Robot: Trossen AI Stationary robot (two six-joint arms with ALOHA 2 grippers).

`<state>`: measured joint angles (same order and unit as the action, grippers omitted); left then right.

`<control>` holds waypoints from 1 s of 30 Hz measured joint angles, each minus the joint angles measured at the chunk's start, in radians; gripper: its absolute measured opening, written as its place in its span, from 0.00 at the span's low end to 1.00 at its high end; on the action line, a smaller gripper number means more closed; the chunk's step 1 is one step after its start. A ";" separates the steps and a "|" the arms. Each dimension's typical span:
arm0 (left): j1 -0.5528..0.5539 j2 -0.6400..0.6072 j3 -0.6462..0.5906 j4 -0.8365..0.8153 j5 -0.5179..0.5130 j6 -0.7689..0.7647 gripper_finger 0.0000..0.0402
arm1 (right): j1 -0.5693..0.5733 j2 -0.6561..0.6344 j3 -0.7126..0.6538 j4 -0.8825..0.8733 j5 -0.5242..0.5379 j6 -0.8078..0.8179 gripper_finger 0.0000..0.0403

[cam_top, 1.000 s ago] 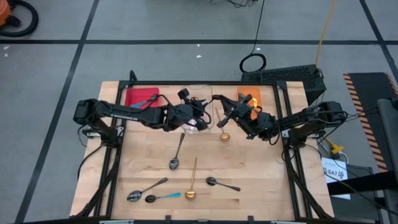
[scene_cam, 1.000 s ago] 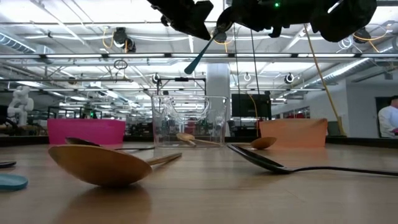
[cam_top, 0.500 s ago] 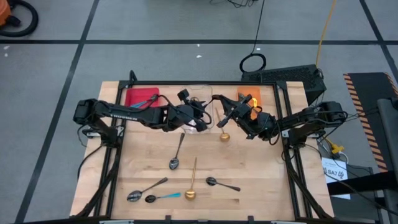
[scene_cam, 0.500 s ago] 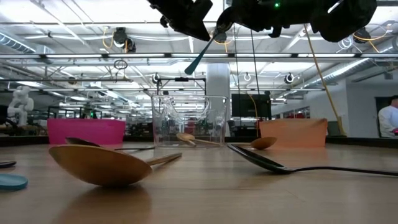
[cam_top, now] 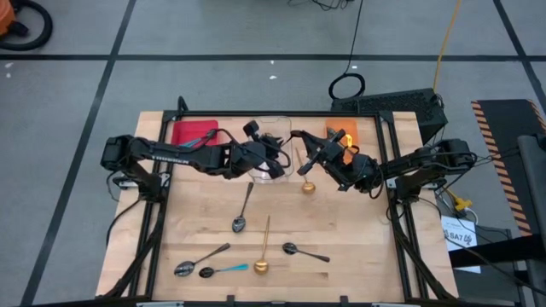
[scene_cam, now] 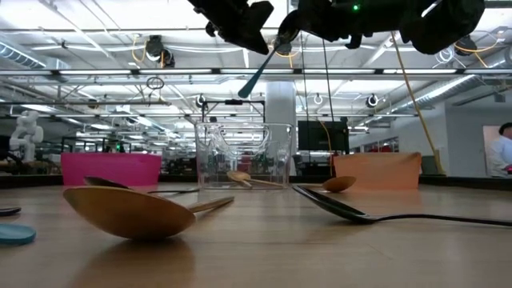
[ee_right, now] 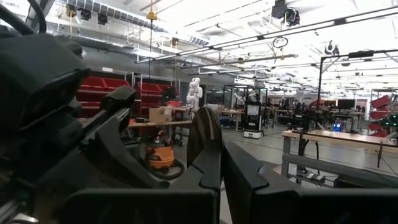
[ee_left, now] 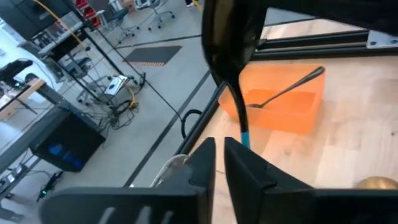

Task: Sort silverware by color (type)
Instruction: Put the blue spoon into the red bin

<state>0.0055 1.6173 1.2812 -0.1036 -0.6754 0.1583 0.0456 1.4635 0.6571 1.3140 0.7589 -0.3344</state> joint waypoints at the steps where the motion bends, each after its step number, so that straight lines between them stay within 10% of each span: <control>1: 0.000 0.000 0.000 0.000 0.000 0.001 0.06 | 0.000 0.000 0.000 -0.001 0.000 0.000 0.00; 9: 0.007 0.000 0.000 -0.006 -0.006 -0.056 0.05 | 0.000 0.000 0.000 -0.002 0.000 0.000 0.00; 22: 0.006 0.000 0.000 0.044 0.034 -0.011 0.42 | -0.001 0.000 0.000 -0.002 0.004 0.029 0.00; 30: 0.004 0.000 0.000 0.053 0.050 0.000 0.46 | -0.013 0.000 -0.001 0.011 0.008 0.122 0.00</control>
<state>0.0097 1.6169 1.2808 -0.0509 -0.6251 0.1587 0.0322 1.4635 0.6559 1.3251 0.7674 -0.2128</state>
